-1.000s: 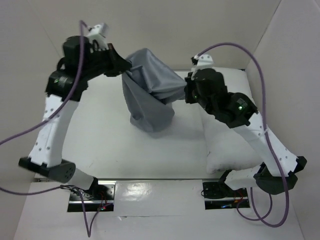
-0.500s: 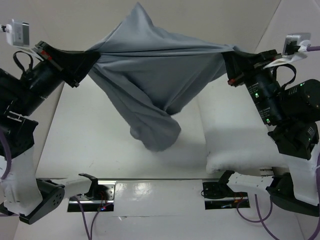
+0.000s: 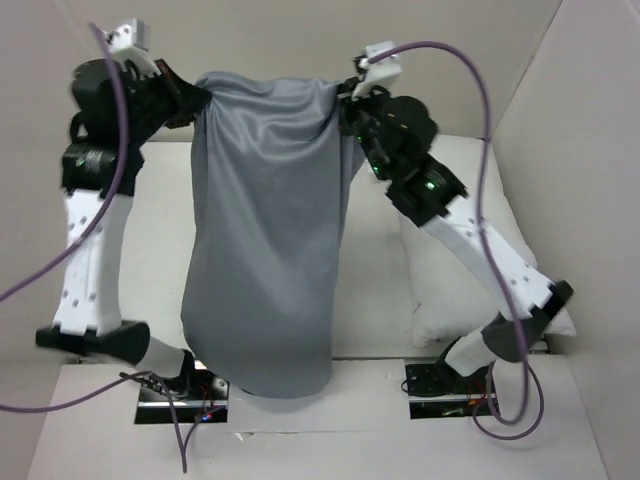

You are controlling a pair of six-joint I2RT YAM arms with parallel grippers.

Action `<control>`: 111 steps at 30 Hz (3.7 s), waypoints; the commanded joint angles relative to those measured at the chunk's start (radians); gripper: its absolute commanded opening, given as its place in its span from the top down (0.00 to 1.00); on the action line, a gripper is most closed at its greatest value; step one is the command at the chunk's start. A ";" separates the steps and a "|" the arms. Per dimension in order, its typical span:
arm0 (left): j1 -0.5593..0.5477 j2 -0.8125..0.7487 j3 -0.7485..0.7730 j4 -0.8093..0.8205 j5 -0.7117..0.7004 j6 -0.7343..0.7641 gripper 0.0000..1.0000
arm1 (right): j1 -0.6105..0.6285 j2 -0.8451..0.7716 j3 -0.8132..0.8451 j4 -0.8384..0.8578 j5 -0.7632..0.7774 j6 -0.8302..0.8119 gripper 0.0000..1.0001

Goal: Put the pillow into the pillowcase

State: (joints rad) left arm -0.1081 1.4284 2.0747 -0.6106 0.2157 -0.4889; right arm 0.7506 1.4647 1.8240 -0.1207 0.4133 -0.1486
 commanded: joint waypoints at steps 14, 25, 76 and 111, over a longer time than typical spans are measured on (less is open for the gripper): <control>0.300 0.532 -0.109 -0.081 -0.052 -0.050 0.21 | -0.294 0.714 0.230 -0.156 -0.505 0.279 0.00; 0.148 0.299 -0.701 -0.040 -0.215 -0.071 0.26 | -0.100 0.251 -0.495 -0.241 -0.438 0.498 0.01; 0.341 -0.161 -0.998 -0.105 -0.076 -0.093 0.26 | -0.191 0.527 -0.092 -0.327 -0.397 0.465 0.02; -0.162 -0.212 -1.450 0.062 -0.194 -0.488 1.00 | 0.122 0.172 -0.830 -0.037 -0.397 0.804 0.94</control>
State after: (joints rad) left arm -0.2661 1.2091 0.5610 -0.5587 0.0490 -0.9764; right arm 0.8673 1.6714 0.9161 -0.1715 -0.0486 0.6765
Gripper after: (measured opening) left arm 0.040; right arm 0.094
